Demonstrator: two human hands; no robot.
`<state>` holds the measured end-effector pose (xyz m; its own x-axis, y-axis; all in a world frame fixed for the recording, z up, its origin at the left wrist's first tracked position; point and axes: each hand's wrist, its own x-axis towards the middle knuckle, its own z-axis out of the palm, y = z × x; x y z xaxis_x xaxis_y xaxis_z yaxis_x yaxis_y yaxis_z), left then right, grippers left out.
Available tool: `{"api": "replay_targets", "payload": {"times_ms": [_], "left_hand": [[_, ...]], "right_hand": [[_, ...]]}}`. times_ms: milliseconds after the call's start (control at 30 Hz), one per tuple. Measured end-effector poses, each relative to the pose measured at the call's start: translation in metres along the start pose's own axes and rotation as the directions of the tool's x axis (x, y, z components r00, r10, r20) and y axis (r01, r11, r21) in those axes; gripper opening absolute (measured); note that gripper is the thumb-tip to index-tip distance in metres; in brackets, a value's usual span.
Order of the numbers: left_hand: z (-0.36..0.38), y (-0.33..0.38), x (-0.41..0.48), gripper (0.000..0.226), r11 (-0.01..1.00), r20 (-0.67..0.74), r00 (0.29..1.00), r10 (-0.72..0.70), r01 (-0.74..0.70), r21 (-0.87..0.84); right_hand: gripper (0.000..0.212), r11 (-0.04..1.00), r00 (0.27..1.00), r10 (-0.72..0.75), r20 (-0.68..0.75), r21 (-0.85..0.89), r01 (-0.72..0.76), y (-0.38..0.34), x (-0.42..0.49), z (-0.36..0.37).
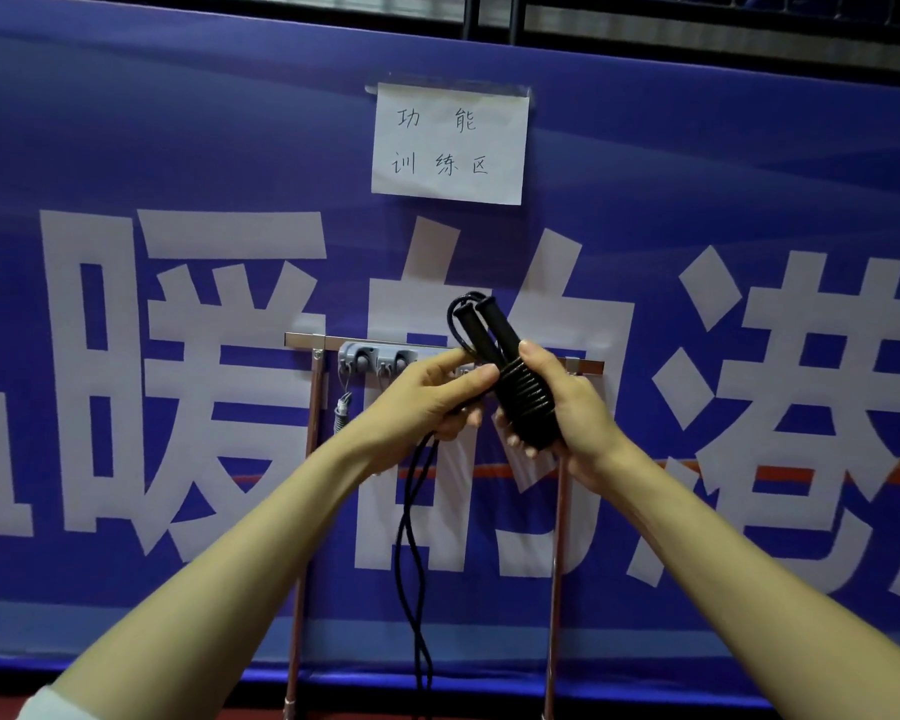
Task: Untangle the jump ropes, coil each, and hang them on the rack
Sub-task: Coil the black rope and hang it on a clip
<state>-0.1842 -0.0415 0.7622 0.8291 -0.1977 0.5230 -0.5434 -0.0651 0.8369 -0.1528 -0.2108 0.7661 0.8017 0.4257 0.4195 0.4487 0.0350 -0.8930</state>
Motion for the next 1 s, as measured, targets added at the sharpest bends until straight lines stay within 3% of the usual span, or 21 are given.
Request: {"api": "replay_targets", "payload": {"times_ms": [233, 333, 433, 567, 667, 833, 1000], "left_hand": [[-0.01, -0.009, -0.003, 0.023, 0.993, 0.07, 0.991, -0.116, 0.113, 0.04], [-0.013, -0.018, -0.007, 0.024, 0.993, 0.038, 0.992, -0.118, 0.117, 0.031], [-0.021, -0.022, -0.009, 0.017, 0.999, 0.026, 0.999, -0.032, 0.031, 0.038], [-0.024, -0.02, -0.004, 0.022, 0.994, 0.016, 0.995, 0.102, -0.102, 0.039], [-0.024, -0.016, -0.005, 0.023, 0.987, 0.085, 0.986, 0.142, -0.147, 0.061], [-0.04, -0.012, -0.008, 0.009, 0.986, -0.029, 0.993, 0.113, -0.108, 0.125], [-0.037, -0.022, -0.01, 0.007, 0.987, 0.049, 0.997, 0.055, -0.061, 0.15]], "right_hand": [[0.067, 0.996, 0.996, 0.083, -0.037, -0.025, -0.084, 0.009, -0.001, -0.013], [0.06, 0.993, 0.994, 0.078, 0.082, 0.087, -0.085, 0.007, -0.004, -0.013], [0.062, 0.983, 0.973, 0.094, 0.212, 0.133, -0.124, 0.001, -0.006, -0.014], [0.061, 0.952, 0.893, 0.112, 0.436, 0.21, -0.222, -0.001, -0.006, -0.012], [0.064, 0.927, 0.819, 0.123, 0.561, 0.229, -0.297, -0.001, -0.003, -0.014], [0.065, 0.914, 0.85, 0.235, 0.471, 0.189, -0.358, -0.004, 0.0, -0.015], [0.063, 0.912, 0.904, 0.23, 0.36, 0.246, -0.329, 0.001, 0.005, -0.011]]}}
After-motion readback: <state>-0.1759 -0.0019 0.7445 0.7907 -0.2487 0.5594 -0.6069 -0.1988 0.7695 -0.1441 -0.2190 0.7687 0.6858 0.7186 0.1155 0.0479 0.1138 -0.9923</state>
